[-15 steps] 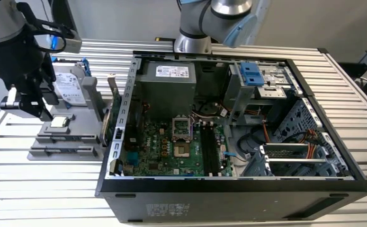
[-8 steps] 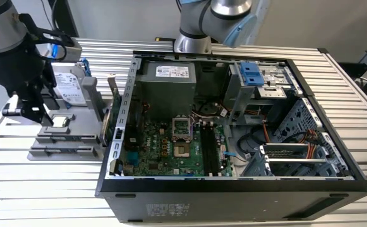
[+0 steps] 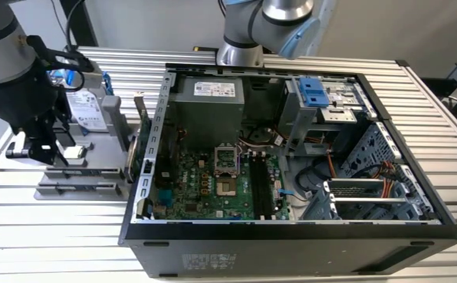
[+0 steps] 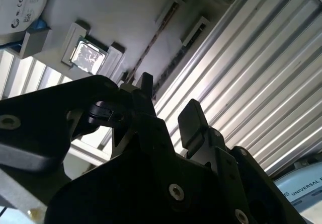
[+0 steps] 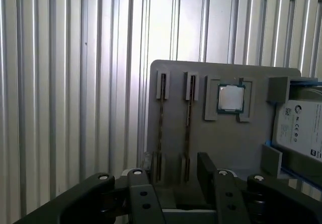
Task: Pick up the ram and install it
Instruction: 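Pick up the ram and move it above insertion slot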
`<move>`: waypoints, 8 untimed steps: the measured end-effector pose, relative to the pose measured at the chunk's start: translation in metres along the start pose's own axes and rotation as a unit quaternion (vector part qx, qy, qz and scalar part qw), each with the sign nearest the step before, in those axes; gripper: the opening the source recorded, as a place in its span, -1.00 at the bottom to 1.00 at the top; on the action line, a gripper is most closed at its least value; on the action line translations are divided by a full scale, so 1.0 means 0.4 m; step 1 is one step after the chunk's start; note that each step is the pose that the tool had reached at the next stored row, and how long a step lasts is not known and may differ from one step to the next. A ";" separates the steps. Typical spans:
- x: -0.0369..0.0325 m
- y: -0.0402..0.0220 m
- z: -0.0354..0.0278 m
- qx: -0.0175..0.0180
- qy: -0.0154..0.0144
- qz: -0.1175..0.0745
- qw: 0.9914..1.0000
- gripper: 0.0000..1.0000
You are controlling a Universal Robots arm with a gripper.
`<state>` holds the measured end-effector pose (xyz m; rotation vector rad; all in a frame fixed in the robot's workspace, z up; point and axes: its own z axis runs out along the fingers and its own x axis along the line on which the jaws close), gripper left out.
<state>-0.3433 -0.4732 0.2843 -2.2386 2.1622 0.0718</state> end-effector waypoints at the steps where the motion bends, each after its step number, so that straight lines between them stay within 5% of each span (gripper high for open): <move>1: 0.000 0.000 0.004 0.000 0.000 0.000 1.000 1.00; 8: 0.002 0.000 0.035 0.000 0.003 0.002 1.000 1.00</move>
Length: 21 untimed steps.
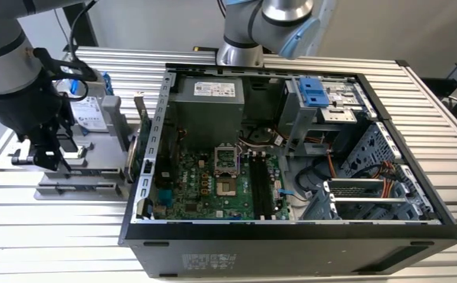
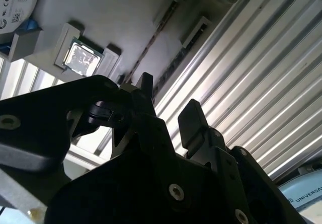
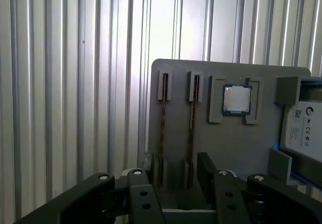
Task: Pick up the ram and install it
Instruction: 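Pick up the ram and move it above insertion slot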
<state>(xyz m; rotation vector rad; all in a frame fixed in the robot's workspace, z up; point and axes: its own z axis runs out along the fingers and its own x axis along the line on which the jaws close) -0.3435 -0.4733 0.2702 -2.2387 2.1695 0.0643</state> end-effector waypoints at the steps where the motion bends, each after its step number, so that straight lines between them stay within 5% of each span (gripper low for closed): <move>1: 0.000 0.000 0.005 0.000 0.000 0.000 1.000 1.00; 21: 0.004 0.004 0.088 0.000 0.013 0.008 1.000 1.00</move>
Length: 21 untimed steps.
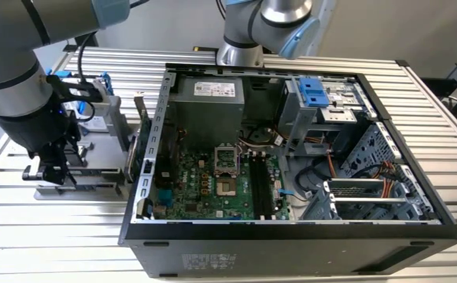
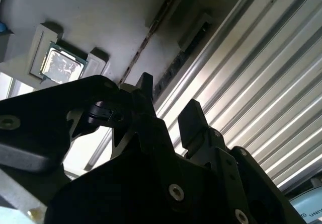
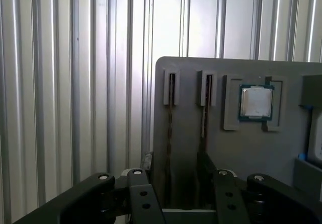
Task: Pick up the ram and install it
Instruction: 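Pick up the ram and move it above insertion slot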
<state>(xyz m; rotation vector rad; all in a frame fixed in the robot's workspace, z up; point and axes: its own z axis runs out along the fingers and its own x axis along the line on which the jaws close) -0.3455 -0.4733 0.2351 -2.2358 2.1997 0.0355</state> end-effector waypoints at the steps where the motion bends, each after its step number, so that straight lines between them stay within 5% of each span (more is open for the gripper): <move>1: 0.000 0.000 0.004 0.000 0.000 0.000 1.000 1.00; 21: -0.007 0.003 0.075 0.000 0.005 0.005 1.000 1.00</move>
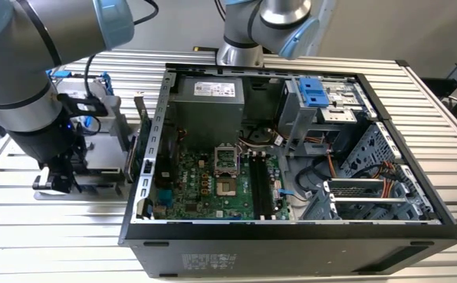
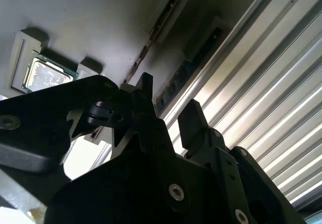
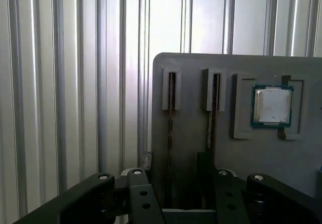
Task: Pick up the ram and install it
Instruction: 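Pick up the ram and move it above insertion slot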
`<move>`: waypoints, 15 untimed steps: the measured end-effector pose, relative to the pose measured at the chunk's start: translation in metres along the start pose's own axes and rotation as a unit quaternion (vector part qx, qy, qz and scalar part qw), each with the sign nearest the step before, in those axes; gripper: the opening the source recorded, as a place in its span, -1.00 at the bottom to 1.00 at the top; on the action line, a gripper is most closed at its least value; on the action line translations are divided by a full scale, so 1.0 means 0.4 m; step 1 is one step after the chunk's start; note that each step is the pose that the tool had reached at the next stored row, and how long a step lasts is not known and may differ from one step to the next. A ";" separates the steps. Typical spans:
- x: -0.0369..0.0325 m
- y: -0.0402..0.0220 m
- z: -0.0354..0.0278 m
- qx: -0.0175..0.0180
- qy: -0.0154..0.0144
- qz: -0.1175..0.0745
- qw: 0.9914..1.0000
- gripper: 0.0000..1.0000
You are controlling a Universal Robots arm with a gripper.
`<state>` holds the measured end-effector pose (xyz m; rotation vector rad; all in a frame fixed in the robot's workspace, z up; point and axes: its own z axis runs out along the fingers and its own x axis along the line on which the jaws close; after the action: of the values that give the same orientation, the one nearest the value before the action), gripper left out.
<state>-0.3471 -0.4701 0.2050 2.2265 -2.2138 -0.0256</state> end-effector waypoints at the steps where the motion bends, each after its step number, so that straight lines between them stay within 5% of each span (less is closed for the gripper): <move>1: 0.000 0.001 0.002 0.000 0.000 0.001 1.000 1.00; 15: 0.002 0.008 0.029 0.000 0.000 0.013 1.000 1.00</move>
<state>-0.3504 -0.4707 0.1935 2.1981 -2.2427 -0.0256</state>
